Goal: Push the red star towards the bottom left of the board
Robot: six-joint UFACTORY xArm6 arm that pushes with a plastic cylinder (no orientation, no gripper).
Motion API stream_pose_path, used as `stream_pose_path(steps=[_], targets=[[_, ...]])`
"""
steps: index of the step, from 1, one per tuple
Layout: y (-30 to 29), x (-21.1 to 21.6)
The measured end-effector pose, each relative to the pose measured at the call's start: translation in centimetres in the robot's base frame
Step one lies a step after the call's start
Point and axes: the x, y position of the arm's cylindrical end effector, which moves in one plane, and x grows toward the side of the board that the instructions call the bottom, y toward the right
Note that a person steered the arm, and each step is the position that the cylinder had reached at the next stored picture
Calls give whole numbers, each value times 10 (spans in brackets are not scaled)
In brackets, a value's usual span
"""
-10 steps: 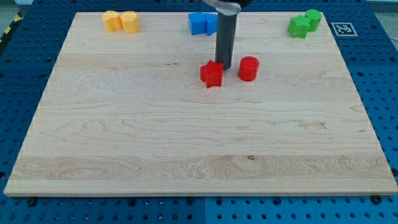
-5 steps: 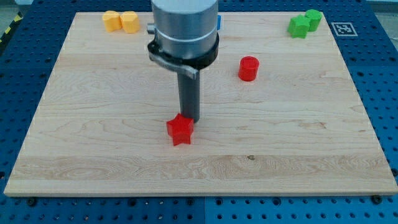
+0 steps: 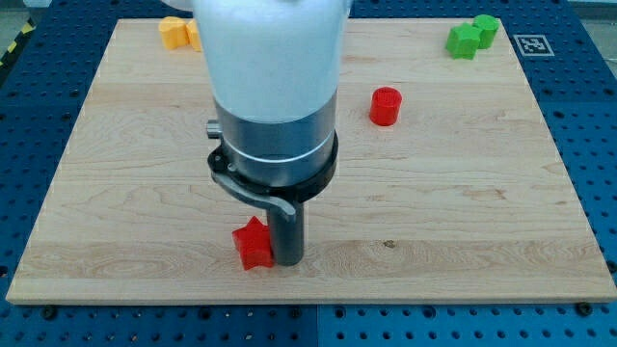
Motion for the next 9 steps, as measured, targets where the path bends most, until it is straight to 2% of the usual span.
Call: stream_pose_path(steps=[2,4,7,9], targets=[[-31,-3],[-47,-27],[-112,-27],[-131,-28]])
